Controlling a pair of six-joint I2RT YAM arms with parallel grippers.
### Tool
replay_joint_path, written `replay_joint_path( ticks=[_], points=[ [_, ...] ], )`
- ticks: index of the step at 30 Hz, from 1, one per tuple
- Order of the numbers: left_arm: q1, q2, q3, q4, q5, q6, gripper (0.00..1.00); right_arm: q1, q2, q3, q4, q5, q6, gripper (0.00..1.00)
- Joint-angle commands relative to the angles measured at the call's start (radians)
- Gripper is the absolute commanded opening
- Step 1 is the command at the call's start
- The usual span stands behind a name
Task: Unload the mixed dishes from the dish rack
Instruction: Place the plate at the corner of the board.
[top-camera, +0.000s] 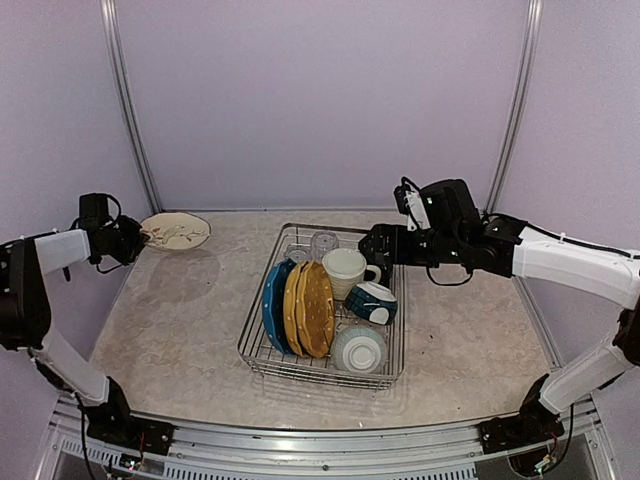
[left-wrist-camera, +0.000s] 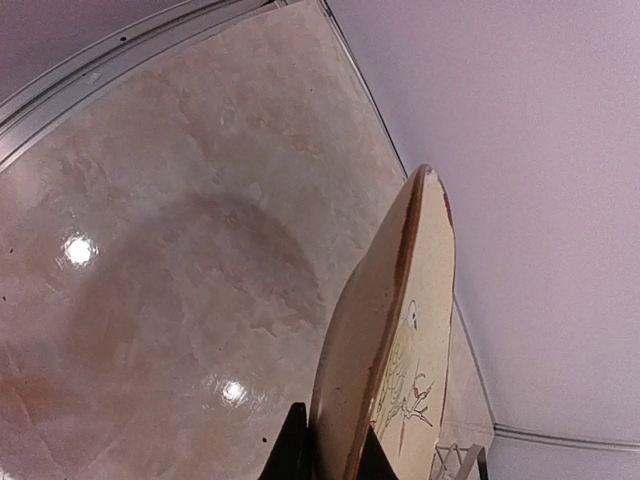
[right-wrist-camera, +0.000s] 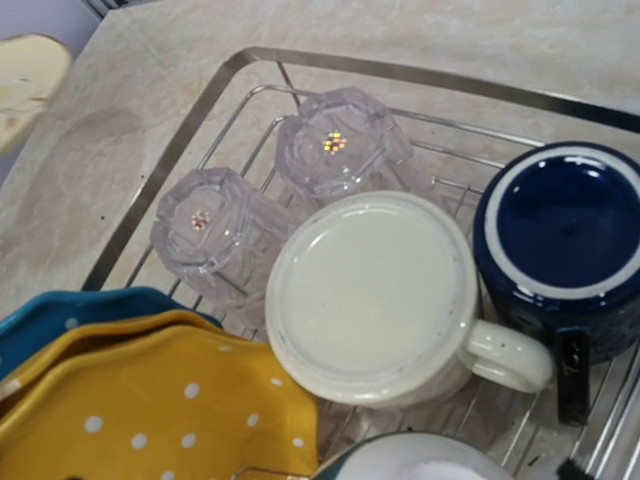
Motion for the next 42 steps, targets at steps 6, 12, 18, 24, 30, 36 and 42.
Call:
replay_joint_path(
  ticks=[6,12,18,24,30,36,42],
  points=[
    [0.042,0.353,0.038,0.648,0.075,-0.11,0.0,-0.011,-0.062,-0.032,-0.03,0.029,0.003,1.0],
    [0.029,0.483,0.119,0.641,0.066,-0.1,0.0,-0.012,-0.082,-0.044,-0.04,0.041,0.007,1.0],
    [0.031,0.543,0.179,0.536,0.06,-0.035,0.0,-0.014,-0.092,-0.053,-0.041,0.045,0.008,1.0],
    [0.04,0.551,0.191,0.43,0.05,0.012,0.37,-0.014,-0.082,-0.038,-0.041,0.032,0.0,1.0],
    [0.033,0.472,0.205,0.252,0.004,0.054,0.7,-0.014,-0.053,-0.013,-0.053,0.023,-0.022,1.0],
    [0.033,0.331,0.147,0.065,-0.051,0.039,0.96,-0.014,-0.004,0.009,-0.044,-0.029,-0.033,1.0],
    [0.032,0.156,0.077,-0.04,0.027,0.045,0.99,-0.004,0.024,0.003,0.015,-0.107,-0.002,1.0]
  ],
)
